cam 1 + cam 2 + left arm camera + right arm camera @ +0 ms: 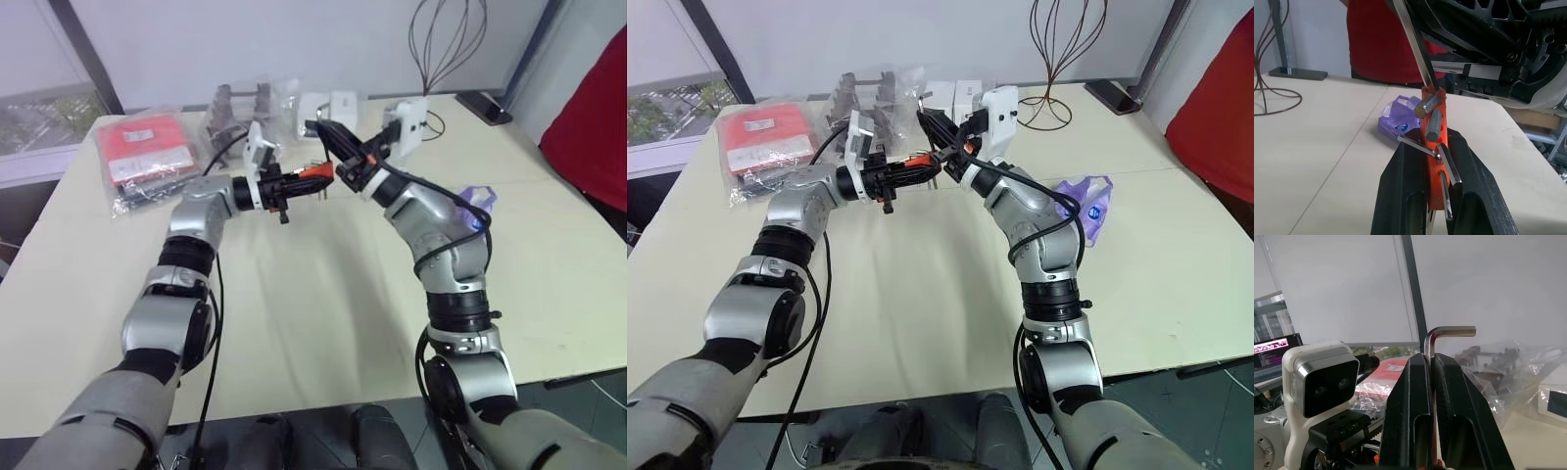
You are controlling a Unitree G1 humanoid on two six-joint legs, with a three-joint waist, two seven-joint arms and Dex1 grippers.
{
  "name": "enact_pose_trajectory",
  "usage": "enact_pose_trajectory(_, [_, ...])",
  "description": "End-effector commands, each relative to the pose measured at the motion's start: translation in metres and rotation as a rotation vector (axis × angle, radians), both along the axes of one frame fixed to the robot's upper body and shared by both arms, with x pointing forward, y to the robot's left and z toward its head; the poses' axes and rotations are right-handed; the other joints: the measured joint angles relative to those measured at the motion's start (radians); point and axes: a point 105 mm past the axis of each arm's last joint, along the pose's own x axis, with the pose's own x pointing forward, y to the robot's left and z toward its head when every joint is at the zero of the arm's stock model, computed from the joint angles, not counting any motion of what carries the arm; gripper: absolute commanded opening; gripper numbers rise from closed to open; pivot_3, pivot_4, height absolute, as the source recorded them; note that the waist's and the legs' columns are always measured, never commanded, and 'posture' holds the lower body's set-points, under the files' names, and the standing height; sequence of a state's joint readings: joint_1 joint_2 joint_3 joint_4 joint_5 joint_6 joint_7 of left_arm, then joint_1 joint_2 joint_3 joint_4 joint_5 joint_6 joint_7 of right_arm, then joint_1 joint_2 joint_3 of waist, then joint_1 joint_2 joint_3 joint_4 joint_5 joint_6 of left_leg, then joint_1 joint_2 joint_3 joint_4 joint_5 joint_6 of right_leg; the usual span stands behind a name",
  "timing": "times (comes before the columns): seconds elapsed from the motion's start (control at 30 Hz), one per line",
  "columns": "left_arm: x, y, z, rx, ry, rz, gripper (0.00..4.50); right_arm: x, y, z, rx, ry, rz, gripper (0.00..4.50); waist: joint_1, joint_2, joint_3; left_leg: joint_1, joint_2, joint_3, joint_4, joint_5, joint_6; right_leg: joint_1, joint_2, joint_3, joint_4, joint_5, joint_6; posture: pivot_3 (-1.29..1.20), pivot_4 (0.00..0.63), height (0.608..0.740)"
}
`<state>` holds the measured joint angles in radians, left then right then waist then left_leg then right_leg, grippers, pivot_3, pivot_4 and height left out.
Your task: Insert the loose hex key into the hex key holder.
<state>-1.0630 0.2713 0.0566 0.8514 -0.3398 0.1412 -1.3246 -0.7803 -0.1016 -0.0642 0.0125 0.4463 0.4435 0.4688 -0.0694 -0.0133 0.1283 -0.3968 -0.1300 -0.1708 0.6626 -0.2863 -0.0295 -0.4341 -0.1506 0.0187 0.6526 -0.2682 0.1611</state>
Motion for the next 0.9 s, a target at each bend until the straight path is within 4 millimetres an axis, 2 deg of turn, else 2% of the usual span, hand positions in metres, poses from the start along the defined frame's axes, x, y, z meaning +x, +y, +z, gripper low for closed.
enact_pose_trajectory(0.03, [-0.001,0.002,0.017,-0.054,-0.046,0.001,0.0,-0.002,-0.003,0.01,0.021,-0.039,-0.008,0.04,0.0,0.0,0.0,0.0,0.0,0.0,0.0,0.0,0.0,0.0,0.0,0.0,0.0,0.0,0.0,0.0,0.15,0.74])
enact_pose_trajectory(0.57, [0.005,0.006,0.038,-0.173,-0.009,0.035,0.0,0.005,-0.009,-0.005,-0.008,-0.017,-0.038,0.04,0.0,0.0,0.0,0.0,0.0,0.0,0.0,0.0,0.0,0.0,0.0,0.0,0.0,0.0,0.0,0.0,0.15,0.74])
enact_pose_trajectory(0.9, [0.004,0.007,0.037,-0.129,-0.049,0.033,0.0,0.007,-0.011,-0.017,-0.065,-0.007,-0.032,0.04,0.0,0.0,0.0,0.0,0.0,0.0,0.0,0.0,0.0,0.0,0.0,0.0,0.0,0.0,0.0,0.0,0.15,0.74])
